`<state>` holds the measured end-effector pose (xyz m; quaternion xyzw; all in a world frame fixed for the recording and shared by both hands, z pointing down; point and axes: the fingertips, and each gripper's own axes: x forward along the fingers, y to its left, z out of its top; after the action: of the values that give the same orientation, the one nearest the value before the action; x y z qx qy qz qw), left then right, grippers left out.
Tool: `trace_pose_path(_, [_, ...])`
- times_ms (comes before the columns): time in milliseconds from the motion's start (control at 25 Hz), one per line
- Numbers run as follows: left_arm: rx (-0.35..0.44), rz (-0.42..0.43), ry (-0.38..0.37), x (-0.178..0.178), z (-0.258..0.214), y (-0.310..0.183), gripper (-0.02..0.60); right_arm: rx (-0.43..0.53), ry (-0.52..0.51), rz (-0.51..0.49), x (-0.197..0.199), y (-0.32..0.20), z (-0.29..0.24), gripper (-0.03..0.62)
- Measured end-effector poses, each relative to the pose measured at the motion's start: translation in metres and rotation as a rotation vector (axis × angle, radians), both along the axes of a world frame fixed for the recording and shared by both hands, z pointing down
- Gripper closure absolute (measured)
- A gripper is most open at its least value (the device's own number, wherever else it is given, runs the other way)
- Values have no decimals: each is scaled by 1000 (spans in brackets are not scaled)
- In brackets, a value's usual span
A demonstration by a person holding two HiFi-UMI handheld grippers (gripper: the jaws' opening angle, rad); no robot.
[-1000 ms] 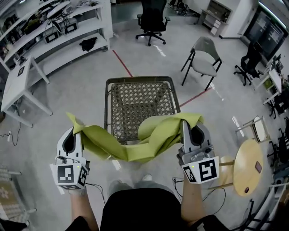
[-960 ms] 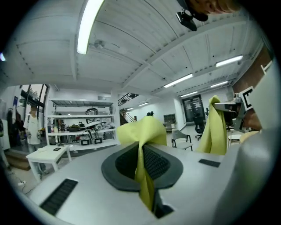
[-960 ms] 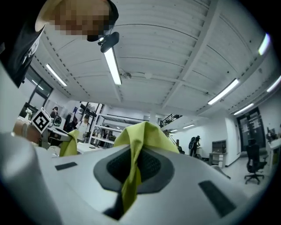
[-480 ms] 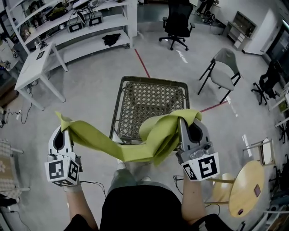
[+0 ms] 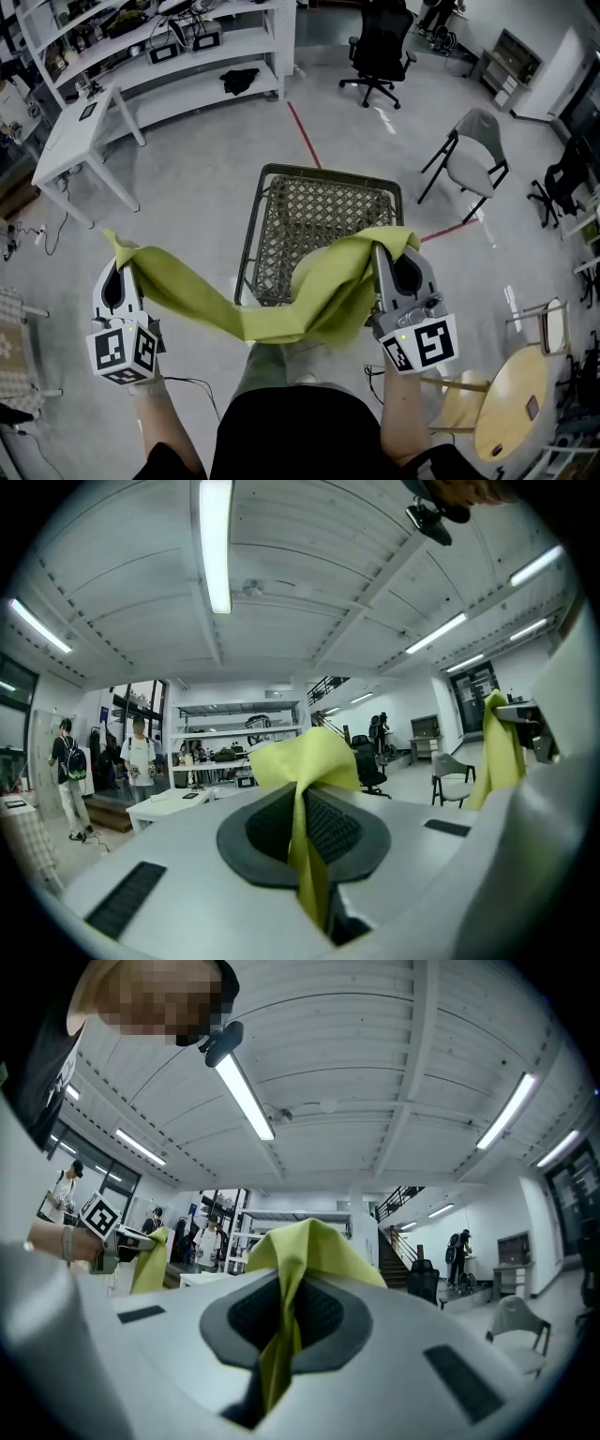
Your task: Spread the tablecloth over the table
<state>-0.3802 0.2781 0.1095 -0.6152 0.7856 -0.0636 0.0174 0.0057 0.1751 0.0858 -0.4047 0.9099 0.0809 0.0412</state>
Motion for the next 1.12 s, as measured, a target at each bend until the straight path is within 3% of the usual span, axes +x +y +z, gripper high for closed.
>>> trace_pose_path(600, [15,27,45,-83,3,-134,566,-45,48,64,-73,-113,15,583])
trace_pose_path(1120, [47,168,71,-119,3,-264,566,-46,69,230,-96,-207,14,583])
